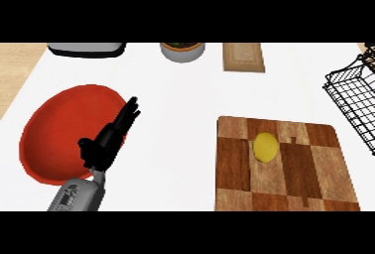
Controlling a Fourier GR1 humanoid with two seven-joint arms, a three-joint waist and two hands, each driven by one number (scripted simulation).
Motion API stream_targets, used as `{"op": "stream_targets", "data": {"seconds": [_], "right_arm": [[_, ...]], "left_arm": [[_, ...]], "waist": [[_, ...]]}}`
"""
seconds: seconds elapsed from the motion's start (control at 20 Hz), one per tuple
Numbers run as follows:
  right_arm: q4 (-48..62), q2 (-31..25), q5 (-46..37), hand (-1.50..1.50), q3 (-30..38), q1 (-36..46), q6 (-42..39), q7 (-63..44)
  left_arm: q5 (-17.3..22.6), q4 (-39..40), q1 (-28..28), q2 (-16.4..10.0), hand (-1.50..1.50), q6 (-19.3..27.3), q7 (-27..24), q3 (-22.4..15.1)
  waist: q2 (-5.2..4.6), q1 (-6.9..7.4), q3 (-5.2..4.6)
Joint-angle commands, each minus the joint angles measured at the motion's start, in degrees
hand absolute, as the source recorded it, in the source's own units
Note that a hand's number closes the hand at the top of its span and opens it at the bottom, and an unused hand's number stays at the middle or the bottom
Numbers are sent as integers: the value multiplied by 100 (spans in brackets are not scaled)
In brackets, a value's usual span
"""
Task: Pick the sweet potato from the cutting board and place it in the tiered basket
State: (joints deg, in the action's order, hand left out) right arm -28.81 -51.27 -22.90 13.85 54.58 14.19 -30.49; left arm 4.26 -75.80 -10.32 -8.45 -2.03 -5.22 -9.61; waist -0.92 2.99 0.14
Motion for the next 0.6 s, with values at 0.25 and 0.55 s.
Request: {"op": "stream_targets", "data": {"seconds": [0.25,0.55], "right_arm": [[1014,473,679,150,849,838,319,-576],[1140,394,1151,-150,1405,782,566,121]], "left_arm": [[151,-53,-30,-159,0,-189,107,204],[74,256,-81,-56,0,-166,-103,256]], "waist": [[12,-15,-3],[12,-113,-3]]}}
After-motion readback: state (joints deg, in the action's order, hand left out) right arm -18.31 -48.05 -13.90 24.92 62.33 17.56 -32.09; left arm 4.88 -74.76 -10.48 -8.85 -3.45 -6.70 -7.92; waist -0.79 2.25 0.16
